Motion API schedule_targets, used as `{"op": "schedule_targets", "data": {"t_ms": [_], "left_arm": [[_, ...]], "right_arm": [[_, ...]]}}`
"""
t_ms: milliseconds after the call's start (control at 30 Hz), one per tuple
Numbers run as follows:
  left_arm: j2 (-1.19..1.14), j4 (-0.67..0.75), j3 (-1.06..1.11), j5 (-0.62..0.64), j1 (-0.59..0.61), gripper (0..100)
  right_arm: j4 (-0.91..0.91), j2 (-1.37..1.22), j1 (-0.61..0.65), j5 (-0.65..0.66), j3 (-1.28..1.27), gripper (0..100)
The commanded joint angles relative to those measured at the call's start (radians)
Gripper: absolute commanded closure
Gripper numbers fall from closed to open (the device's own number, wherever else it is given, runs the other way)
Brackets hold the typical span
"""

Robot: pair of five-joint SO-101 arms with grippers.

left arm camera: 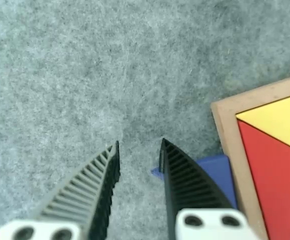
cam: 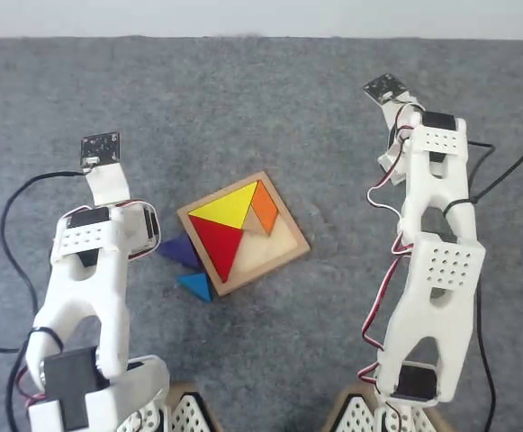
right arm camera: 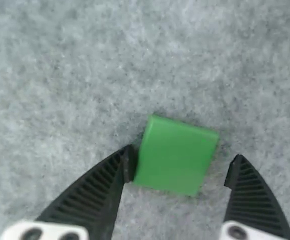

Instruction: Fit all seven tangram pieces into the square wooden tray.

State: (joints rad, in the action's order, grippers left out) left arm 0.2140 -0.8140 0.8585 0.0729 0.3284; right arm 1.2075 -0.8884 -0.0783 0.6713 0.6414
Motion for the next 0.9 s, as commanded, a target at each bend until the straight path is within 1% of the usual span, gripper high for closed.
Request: {"op": "schedule_targets", "data": {"t_ms": [0,100,267,333,567,733,867], "left_arm": [[0.005,0.018,-0.004,-0.003,0.000,88],[0.005,0.018,-0.004,-0.003,0.000,88],[0.005,0.018,-0.004,-0.003,0.000,88],[0.005,0.018,-0.004,-0.003,0.000,88],[0.005,0.018,-0.004,-0.003,0.000,88],[0.005,0.018,-0.004,-0.003,0.000,88],[0.005,0.018,-0.004,-0.003,0.000,88]], "right_arm": [[0.019,-0.015,-0.028,-0.005,0.037,69.6],[0.015,-0.039,-0.027,-0.005,0.038,70.1],[-0.007,-0.061,-0.027,-0.005,0.038,83.0],[-0.010,-0.061,-0.028,-0.005,0.038,86.1],[0.018,-0.031,-0.027,-0.014,0.040,86.1],[0.176,0.111,0.004,-0.018,0.038,86.1],[0.271,0.257,0.044,-0.106,0.038,86.2]]}}
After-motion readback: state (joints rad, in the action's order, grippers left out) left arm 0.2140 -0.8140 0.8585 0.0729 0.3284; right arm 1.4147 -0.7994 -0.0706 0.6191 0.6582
